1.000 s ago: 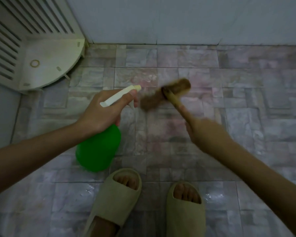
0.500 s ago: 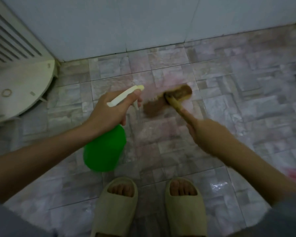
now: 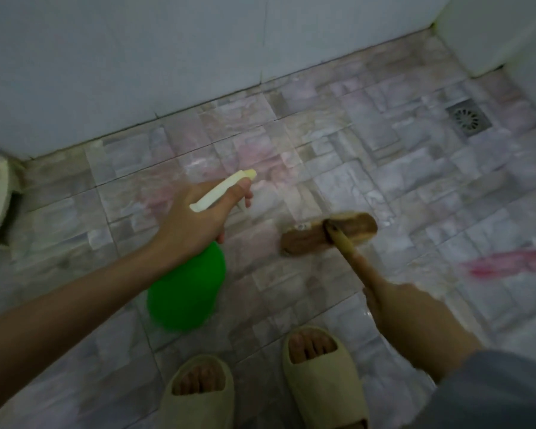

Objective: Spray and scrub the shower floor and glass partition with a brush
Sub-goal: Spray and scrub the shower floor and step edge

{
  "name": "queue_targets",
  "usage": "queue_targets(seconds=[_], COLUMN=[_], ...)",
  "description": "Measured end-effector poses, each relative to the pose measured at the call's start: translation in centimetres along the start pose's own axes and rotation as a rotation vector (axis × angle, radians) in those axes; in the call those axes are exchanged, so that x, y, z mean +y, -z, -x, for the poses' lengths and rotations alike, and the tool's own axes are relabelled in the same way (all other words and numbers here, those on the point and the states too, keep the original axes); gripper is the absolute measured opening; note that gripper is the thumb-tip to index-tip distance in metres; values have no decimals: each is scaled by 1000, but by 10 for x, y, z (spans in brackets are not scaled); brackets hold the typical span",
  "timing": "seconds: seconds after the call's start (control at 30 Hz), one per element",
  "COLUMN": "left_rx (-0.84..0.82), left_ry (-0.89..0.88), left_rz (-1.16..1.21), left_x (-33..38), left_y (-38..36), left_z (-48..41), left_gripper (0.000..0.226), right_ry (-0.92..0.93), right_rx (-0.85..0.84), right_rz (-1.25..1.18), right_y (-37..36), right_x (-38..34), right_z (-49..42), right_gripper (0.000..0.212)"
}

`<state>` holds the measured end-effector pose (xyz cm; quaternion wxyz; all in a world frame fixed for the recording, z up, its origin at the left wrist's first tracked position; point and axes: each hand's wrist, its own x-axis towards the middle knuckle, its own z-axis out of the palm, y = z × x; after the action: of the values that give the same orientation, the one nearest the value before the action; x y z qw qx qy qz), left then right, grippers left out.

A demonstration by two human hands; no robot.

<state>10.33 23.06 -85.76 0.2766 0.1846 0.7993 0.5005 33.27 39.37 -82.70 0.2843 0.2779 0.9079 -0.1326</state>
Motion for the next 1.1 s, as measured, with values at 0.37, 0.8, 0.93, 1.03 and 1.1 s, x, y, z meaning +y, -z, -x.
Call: queue_targets(seconds=[0.37,0.8,0.93,1.03,1.1], left_rx=[-208,-193,-145,-98,-67], left_ry=[-85,-113,-108,-90,-95], left_rz=[-6,-17,0,-16,-15], left_x=[25,29,30,36,41], left_y=[-52,-60,-54,-48,-44], left_z=[-33,-53,-56,-57,-60], left_gripper=[34,42,33,39,40], right_ry=[-226,-174,-156,-206,-209], right_rx=[-26,105,229,86,36], right_rz=[-132,-213,-247,-313,-326], right_y=[-14,-1,43,53,38], right_x=[24,35,50,40,19], right_z=[29,-33,-131,-111,-85], right_gripper=[76,77,73,75,78])
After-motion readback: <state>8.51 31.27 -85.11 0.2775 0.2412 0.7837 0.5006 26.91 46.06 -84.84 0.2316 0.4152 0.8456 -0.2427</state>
